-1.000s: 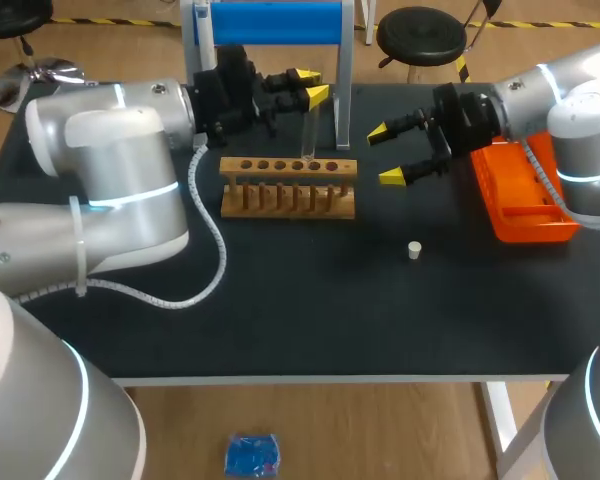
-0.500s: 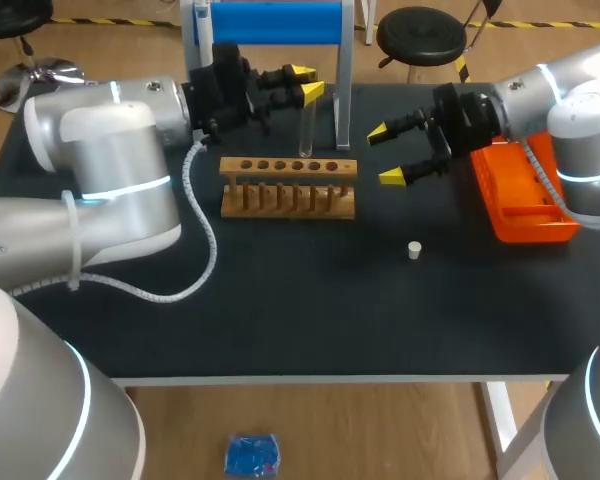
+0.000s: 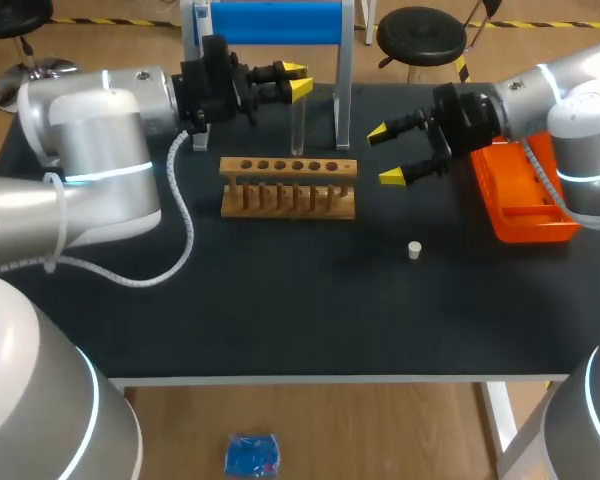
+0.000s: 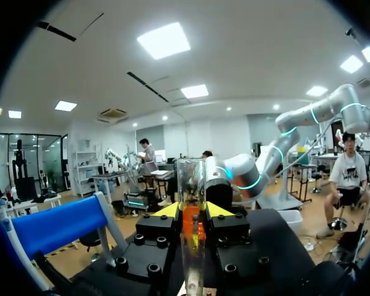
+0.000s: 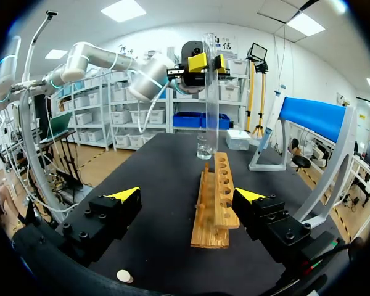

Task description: Invert the test tube, pick up the pipette, mount the tip to pipette, aspirate from beaker and dispense into the tube, eject the tip, return the pipette, and cap with the stopper.

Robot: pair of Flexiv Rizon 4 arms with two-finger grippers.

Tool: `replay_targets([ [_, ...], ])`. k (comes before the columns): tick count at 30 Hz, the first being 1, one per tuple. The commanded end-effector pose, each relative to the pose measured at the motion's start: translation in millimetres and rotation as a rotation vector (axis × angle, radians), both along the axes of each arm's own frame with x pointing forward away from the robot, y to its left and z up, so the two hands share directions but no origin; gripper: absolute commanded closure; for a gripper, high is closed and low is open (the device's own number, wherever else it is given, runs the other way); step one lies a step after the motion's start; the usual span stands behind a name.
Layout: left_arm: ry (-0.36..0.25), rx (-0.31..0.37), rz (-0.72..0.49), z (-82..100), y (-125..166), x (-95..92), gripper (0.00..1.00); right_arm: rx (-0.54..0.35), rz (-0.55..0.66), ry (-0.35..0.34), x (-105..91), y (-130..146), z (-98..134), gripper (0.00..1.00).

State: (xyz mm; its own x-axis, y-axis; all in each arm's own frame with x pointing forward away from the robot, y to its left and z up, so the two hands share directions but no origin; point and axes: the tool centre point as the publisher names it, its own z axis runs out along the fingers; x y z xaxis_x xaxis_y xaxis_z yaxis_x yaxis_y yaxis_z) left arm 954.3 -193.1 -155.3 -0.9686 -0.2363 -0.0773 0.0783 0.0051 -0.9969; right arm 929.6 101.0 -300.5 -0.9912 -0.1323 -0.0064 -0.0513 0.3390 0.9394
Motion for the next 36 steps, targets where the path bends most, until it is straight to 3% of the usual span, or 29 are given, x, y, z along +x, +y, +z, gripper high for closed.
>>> replay_targets([
  [1, 0.001, -0.017, -0.011, -10.5, -2.5, 7.9, 1.0, -0.002, 0.001, 0.0, 0.1, -0.6, 0.2, 0.0],
  [16, 0.044, -0.051, -0.02, -31.6, -1.1, 25.0, 1.0, -0.002, 0.001, 0.0, 0.1, -0.6, 0.2, 0.0],
  [26, 0.143, -0.075, 0.0, -41.3, 5.2, 36.0, 1.0, -0.002, 0.001, 0.0, 0.1, -0.6, 0.2, 0.0],
  [28, 0.172, -0.051, 0.008, -42.1, 6.2, 38.4, 1.0, -0.002, 0.001, 0.0, 0.1, -0.6, 0.2, 0.0],
  [36, 0.146, -0.056, 0.005, -41.7, 5.7, 42.2, 1.0, -0.002, 0.001, 0.0, 0.1, -0.6, 0.2, 0.0],
])
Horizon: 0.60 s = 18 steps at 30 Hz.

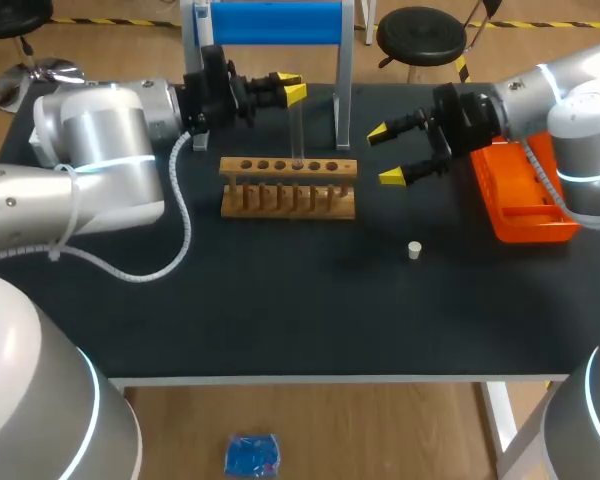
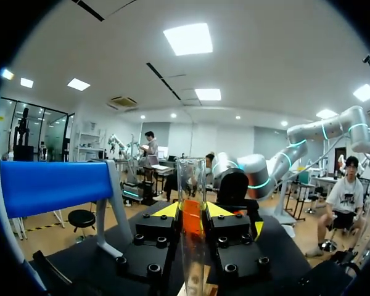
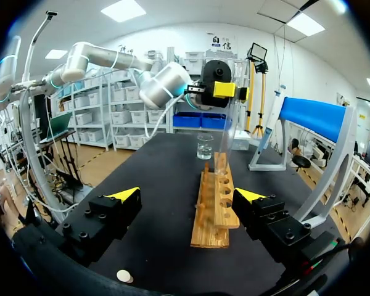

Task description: Invert the test tube, pick up the pipette, mount the tip to pipette, aspirate from beaker and dispense into the tube, eject the tip, return the pipette, and cap with the stopper.

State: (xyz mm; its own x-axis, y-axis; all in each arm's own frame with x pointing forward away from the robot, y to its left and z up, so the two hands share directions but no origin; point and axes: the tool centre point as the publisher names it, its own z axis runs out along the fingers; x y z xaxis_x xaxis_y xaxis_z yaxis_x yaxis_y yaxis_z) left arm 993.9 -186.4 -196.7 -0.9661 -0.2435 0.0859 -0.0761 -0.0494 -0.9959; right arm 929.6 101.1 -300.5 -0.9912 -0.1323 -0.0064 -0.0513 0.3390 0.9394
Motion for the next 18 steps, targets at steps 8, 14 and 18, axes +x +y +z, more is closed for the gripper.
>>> replay_targets([
  [8, -0.042, 0.024, -0.011, -3.6, -5.9, 2.3, 1.0, -0.002, 0.001, 0.0, 0.1, -0.6, 0.2, 0.0],
  [14, -0.051, 0.035, -0.013, -6.1, -7.8, 2.6, 1.0, -0.002, 0.001, 0.0, 0.1, -0.6, 0.2, 0.0],
  [18, -0.054, 0.027, -0.009, -8.6, -8.0, 3.0, 1.0, -0.002, 0.001, 0.0, 0.1, -0.6, 0.2, 0.0],
])
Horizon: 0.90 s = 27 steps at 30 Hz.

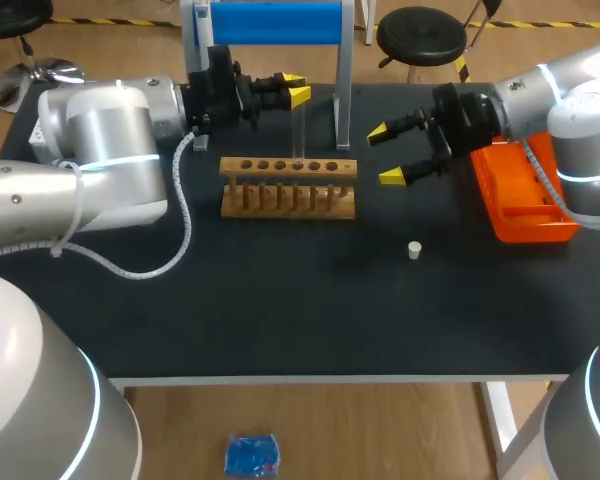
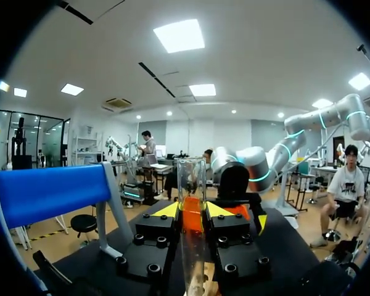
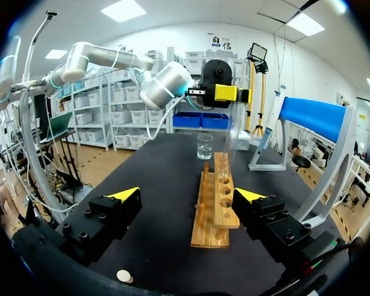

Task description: Invert the test tube, pick up the pipette, mount the tip to pipette, aspirate from beaker and dispense into the tube, eject the tip, return the pipette, and cap with the stopper.

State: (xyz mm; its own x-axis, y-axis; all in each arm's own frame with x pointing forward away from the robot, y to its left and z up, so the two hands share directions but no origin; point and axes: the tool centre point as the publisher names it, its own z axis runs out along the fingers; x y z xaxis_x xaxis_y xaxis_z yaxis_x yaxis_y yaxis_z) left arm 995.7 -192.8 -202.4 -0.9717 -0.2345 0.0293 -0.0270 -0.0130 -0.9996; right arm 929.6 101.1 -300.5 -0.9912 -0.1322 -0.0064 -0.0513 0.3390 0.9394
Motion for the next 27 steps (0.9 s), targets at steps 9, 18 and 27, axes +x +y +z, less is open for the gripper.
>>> replay_targets([
  [9, -0.003, -0.022, 0.008, -10.3, -0.2, 1.3, 1.0, -0.002, 0.001, 0.0, 0.1, -0.6, 0.2, 0.0],
  [18, -0.005, -0.019, 0.015, -15.1, 0.9, 1.9, 1.0, -0.002, 0.001, 0.0, 0.1, -0.6, 0.2, 0.0],
  [27, -0.03, 0.01, 0.026, -22.7, 0.8, 1.0, 1.0, -0.002, 0.001, 0.0, 0.1, -0.6, 0.2, 0.0],
])
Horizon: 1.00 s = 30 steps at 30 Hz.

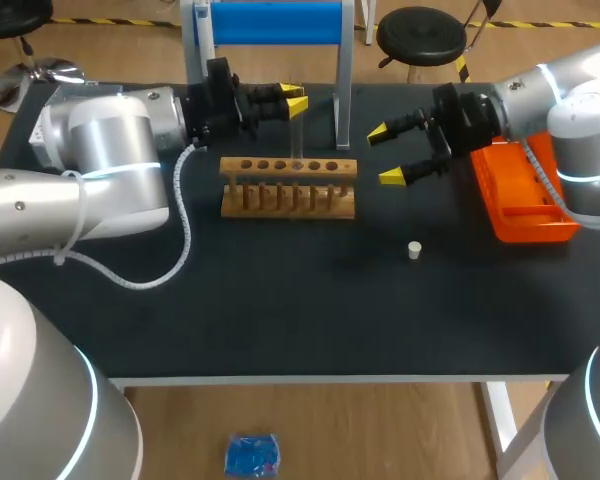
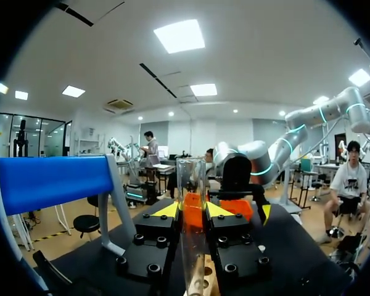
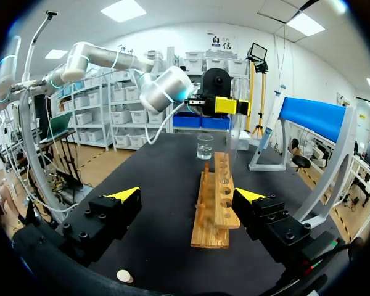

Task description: Invert the test tube, pick up the pipette, mount the tip to pipette, aspirate from beaker and dispense into the tube, eject the tip, return the pipette, and cap with the stopper.

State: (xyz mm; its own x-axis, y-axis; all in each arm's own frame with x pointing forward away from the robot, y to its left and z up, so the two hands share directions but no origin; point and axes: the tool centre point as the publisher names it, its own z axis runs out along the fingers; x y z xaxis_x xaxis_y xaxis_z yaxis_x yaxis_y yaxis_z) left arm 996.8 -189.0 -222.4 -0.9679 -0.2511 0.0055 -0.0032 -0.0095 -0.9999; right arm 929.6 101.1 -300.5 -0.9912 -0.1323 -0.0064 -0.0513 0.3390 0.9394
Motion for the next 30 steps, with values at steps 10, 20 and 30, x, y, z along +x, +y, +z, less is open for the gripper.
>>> replay_targets([
  [10, -0.012, 0.002, 0.02, -11.5, -1.9, -1.7, 1.0, -0.002, 0.001, 0.0, 0.1, -0.7, 0.2, 0.0],
  [20, -0.009, 0.002, 0.015, -18.2, -1.9, -0.2, 1.0, -0.002, 0.001, 0.0, 0.1, -0.7, 0.2, 0.0],
  [30, 0.007, 0.076, 0.004, -29.9, -3.2, 0.9, 1.0, -0.002, 0.001, 0.0, 0.1, -0.7, 0.2, 0.0],
])
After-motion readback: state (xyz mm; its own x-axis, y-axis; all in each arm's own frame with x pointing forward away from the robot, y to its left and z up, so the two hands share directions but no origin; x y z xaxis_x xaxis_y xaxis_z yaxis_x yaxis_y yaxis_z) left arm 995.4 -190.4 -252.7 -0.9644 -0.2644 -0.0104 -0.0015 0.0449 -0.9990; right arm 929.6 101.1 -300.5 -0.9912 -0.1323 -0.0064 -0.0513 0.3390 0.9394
